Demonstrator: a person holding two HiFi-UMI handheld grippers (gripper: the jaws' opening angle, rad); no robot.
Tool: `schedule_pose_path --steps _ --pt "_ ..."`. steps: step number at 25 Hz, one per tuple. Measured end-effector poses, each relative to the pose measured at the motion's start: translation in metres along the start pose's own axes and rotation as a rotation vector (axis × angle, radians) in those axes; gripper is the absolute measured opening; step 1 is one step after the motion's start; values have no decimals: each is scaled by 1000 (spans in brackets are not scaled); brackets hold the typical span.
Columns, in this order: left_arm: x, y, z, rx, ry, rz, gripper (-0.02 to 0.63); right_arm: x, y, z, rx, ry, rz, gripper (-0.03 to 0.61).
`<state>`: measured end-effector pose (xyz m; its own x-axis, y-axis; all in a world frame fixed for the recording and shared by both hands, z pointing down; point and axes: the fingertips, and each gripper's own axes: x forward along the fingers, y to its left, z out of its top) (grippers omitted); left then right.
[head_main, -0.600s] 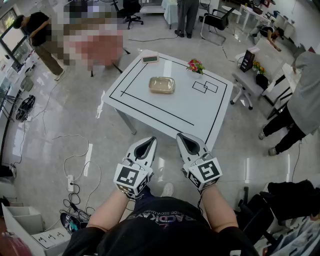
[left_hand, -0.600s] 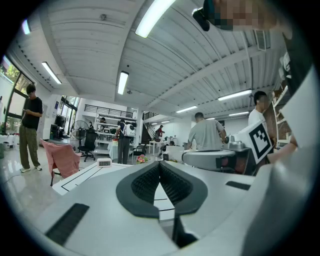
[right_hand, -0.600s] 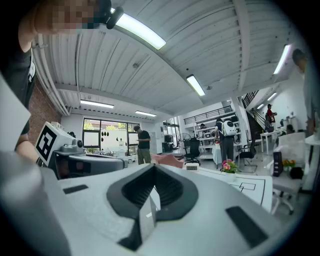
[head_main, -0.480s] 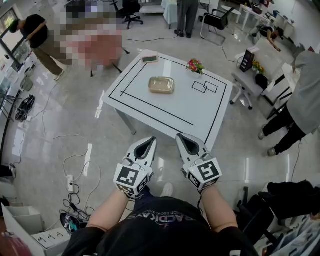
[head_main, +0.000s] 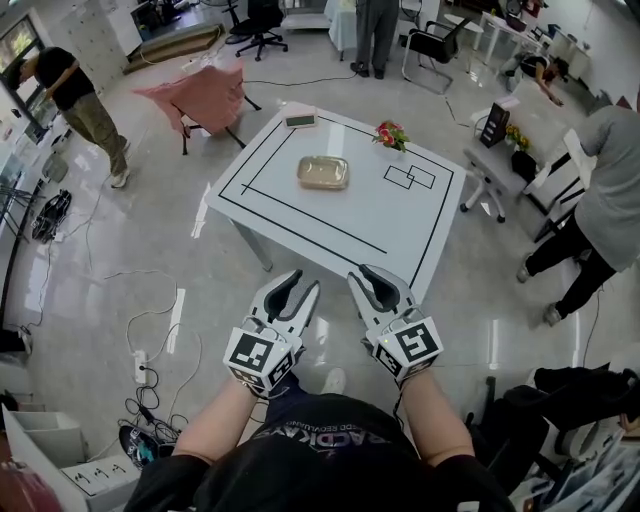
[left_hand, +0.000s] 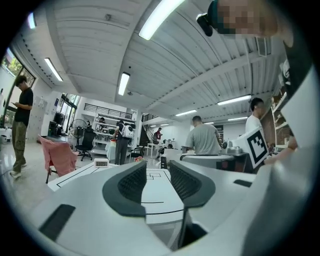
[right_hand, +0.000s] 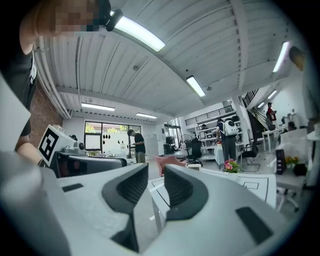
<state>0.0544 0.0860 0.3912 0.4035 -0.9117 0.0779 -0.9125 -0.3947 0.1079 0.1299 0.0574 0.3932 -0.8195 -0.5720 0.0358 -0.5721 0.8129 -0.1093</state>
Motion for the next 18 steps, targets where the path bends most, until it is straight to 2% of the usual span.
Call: schedule_pose_path --steps 1,2,4,12,18 --pt "0 -1 1 2 -2 -6 164 0 -2 1 28 -10 7 106" --pt "1 -3 2 5 -4 -15 206 0 -4 2 55 -18 9 124" --pt "1 -7 5 14 -7 -28 237 -2 -10 3 88 -29 0 146" --pt "12 -1 7 28 -1 -58 241 5 -32 -1 127 -33 -54 146" --pt "30 25 4 17 14 -105 241 32 -45 -11 128 -2 -102 146"
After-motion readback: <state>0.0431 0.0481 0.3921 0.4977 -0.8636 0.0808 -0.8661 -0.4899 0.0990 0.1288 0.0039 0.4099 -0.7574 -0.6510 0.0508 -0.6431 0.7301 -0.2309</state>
